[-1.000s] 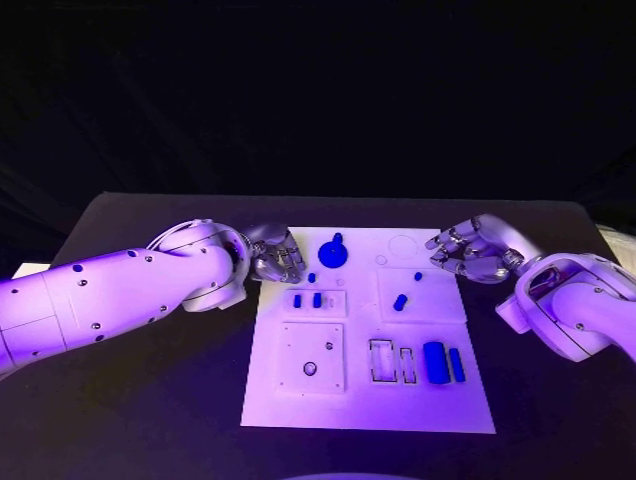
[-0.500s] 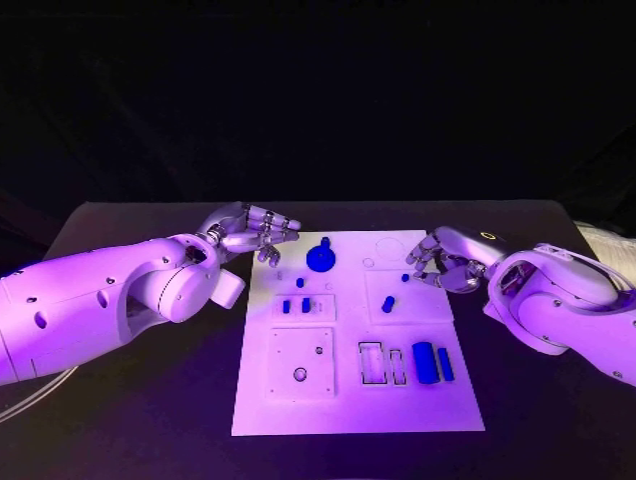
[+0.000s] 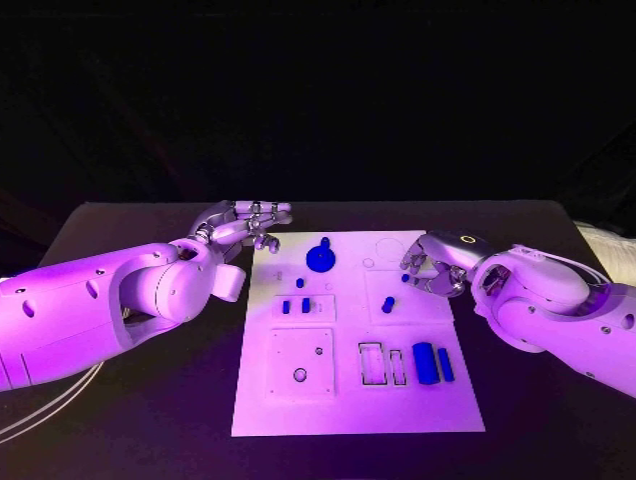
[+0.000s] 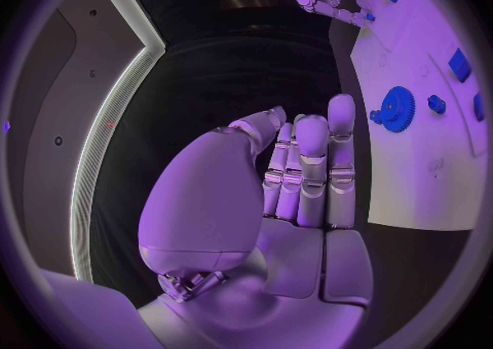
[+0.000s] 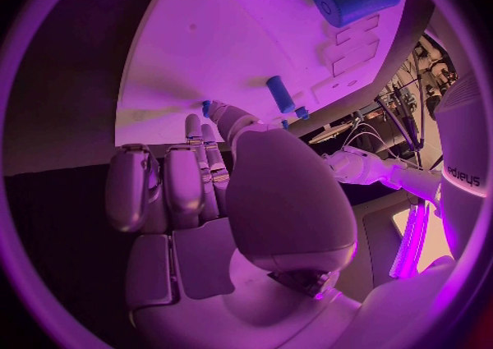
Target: Assemble the parts on the task board
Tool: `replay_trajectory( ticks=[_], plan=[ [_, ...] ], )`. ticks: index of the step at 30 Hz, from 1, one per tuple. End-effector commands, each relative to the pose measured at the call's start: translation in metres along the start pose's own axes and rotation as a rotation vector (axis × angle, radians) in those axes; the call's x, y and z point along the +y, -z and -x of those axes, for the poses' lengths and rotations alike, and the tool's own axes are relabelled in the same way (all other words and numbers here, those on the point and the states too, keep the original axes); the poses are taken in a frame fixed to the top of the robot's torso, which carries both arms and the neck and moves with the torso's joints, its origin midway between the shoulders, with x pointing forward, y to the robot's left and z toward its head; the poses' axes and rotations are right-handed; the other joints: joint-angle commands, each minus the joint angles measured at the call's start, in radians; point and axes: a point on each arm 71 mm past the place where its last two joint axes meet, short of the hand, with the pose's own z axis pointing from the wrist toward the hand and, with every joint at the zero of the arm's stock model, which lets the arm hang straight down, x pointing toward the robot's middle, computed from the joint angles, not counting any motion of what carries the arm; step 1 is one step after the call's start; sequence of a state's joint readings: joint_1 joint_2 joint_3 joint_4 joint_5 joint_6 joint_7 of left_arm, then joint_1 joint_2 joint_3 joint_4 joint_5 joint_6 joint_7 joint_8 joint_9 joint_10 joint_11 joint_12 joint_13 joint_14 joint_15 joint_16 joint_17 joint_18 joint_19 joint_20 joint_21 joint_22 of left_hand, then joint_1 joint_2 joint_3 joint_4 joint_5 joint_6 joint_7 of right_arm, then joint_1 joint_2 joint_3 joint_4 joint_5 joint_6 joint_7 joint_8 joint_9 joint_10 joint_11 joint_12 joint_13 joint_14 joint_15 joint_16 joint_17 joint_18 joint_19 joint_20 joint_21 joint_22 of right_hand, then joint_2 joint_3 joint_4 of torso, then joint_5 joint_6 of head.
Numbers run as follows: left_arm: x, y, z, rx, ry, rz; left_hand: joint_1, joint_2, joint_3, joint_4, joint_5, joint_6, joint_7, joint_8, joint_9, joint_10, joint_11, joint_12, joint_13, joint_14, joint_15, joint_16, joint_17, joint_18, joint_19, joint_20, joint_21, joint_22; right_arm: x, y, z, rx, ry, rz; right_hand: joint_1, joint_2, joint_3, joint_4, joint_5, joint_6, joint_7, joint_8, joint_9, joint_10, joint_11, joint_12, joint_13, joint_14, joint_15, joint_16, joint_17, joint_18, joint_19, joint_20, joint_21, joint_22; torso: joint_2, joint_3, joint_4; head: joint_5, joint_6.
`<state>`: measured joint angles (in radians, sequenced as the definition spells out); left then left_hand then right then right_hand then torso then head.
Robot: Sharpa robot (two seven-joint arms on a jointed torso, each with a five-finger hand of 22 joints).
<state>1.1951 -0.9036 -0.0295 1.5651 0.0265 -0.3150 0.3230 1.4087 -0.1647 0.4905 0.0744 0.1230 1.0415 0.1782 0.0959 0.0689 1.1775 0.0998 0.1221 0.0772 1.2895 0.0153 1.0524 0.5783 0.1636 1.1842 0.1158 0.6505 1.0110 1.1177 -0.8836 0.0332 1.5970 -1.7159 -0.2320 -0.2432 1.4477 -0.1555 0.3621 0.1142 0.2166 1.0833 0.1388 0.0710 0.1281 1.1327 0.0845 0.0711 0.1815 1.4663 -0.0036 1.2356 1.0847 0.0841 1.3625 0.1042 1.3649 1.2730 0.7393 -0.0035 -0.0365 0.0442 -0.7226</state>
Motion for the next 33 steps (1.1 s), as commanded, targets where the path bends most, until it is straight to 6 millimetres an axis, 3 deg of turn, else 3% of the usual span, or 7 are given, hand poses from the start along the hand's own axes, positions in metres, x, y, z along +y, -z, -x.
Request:
replay_trajectory(
  ticks=[1,13,20,24,33],
  plan=[
    [-0.0016,0.0007,-0.0008,-0.01,0.041,-0.022,-0.008,0.001,-0.006,0.001,-0.002,0.004,-0.001,0.004,0.0,0.004,0.001,0.007,0.001,-0.009,-0.001,-0.004,-0.002,0.016,-0.007,0.002,-0.008,-0.002,0.001,-0.0018,-0.0047,0.04,0.05,-0.006,-0.003,0.0,0.01,0.001,-0.004,-0.001,0.004,-0.005,-0.001,0.001,0.002,-0.001,-0.004,0.026,0.007,-0.004,-0.001,-0.008,-0.003,0.005,-0.003,0.0,0.001,0.0003,0.0017,0.001,-0.005],
    [-0.0013,0.0019,-0.0024,-0.001,0.045,-0.015,-0.007,0.003,-0.011,-0.003,-0.002,0.004,-0.001,0.007,0.001,0.003,0.0,0.013,0.002,-0.013,-0.001,-0.008,-0.009,0.017,-0.01,0.001,-0.02,-0.009,0.007,-0.0064,-0.0109,0.082,0.054,0.002,-0.004,0.016,0.034,-0.009,-0.004,0.047,-0.007,0.011,0.009,0.059,-0.013,0.02,-0.022,0.027,-0.005,0.004,0.002,-0.009,0.001,-0.003,0.002,0.007,0.0,0.0009,-0.0014,0.006,-0.009],
    [-0.0011,0.0019,-0.0026,0.004,0.047,-0.012,-0.003,0.004,-0.015,-0.009,-0.002,0.004,-0.002,0.01,0.001,0.002,-0.001,0.018,0.004,-0.014,-0.002,-0.009,-0.012,0.018,-0.01,0.001,-0.024,-0.013,0.0083,-0.0073,-0.0119,0.084,0.054,-0.007,0.006,0.042,0.057,-0.024,-0.053,0.079,-0.017,0.023,0.018,0.095,-0.025,0.03,-0.028,0.03,-0.015,0.016,0.012,-0.012,0.009,-0.011,0.011,0.02,-0.001,0.0008,0.0,0.004,-0.01],
    [-0.001,0.0019,-0.0019,0.002,0.046,-0.011,0.001,0.006,-0.017,-0.014,-0.001,0.004,-0.003,0.012,0.001,0.001,-0.002,0.022,0.005,-0.015,-0.003,-0.01,-0.014,0.018,-0.009,0.0,-0.027,-0.015,0.0086,-0.0074,-0.0113,0.076,0.059,-0.021,0.002,0.061,0.073,-0.032,-0.108,0.091,-0.021,0.027,0.025,0.112,-0.03,0.028,-0.032,0.03,-0.019,0.019,0.012,-0.013,0.012,-0.016,0.014,0.025,0.0,0.0005,-0.0003,0.005,-0.013],
    [-0.0015,0.0017,-0.0009,-0.005,0.044,-0.019,0.005,0.003,-0.028,-0.027,-0.001,-0.013,0.004,0.011,-0.001,-0.021,0.005,0.025,0.003,-0.019,0.001,-0.011,-0.017,0.018,-0.011,0.0,-0.041,-0.024,0.0102,-0.0059,-0.0079,0.034,0.037,-0.012,-0.013,0.063,0.085,-0.031,-0.136,0.078,-0.016,0.016,0.025,0.098,-0.024,0.009,-0.045,0.029,-0.015,0.018,0.006,-0.013,0.01,-0.015,0.013,0.025,-0.001,0.0001,0.0015,0.004,-0.016]
  ],
)
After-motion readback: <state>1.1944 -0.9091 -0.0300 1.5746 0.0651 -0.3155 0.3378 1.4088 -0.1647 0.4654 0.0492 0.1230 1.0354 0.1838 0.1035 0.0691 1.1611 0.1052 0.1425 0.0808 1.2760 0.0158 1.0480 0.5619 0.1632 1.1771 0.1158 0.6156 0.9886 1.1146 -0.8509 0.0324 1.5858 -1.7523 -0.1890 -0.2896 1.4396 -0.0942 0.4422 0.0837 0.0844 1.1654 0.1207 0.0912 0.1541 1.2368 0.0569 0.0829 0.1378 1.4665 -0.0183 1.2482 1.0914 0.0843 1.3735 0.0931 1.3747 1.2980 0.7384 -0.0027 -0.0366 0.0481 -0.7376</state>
